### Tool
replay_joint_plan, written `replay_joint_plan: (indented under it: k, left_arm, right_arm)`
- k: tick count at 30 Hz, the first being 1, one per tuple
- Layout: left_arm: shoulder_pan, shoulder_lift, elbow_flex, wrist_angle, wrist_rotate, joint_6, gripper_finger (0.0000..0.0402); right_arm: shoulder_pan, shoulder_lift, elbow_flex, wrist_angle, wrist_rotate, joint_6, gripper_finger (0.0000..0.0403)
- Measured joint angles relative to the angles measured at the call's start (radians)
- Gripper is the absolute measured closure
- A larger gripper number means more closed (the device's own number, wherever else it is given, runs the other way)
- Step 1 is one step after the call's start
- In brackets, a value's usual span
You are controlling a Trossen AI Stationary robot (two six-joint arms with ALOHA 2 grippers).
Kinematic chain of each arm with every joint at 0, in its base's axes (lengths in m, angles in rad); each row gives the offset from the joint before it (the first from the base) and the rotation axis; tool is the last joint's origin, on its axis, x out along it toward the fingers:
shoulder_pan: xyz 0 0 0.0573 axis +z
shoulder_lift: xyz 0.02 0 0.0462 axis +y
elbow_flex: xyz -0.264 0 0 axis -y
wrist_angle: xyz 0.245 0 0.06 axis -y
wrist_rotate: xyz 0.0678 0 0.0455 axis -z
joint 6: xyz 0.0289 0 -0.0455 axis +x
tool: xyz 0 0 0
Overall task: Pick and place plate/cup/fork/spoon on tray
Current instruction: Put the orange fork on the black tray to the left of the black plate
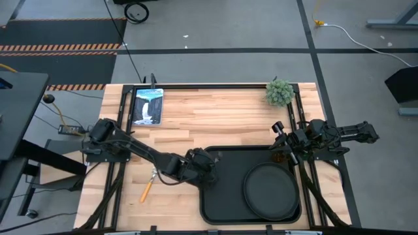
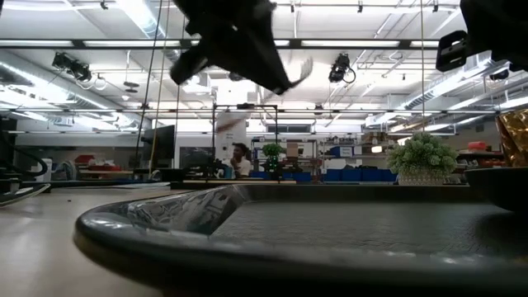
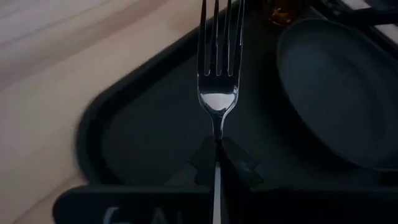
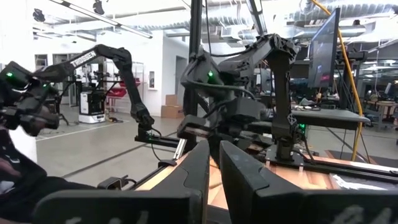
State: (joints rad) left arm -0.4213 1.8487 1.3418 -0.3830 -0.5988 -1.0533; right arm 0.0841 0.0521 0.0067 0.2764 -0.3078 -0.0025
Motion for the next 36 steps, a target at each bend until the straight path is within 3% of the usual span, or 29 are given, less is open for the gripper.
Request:
replay_joint_plan:
  k: [7,20,29,36]
  left_arm:
    - [0.011,0.096,0.0,0.187,0.02,-0.049,0.0388]
    - [0.009,0.164,0.0,0.396,-0.027,-0.312,0.0388]
    - [-0.094,0.172,0.003,0.437,-0.176,-0.531,0.0388]
    - [-0.133,0.266,0.154,0.399,-0.265,-0.558,0.0388]
  right_arm:
    - [0.0,0.0,0.0,0.001,0.0,0.0,0.0357]
    - [0.0,0.0,0.0,0.003,0.0,0.0,0.0357]
    - [0.0,0.0,0.0,0.004,0.0,0.0,0.0357]
    - [0.0,0.0,0.0,0.007,0.0,0.0,0.0357]
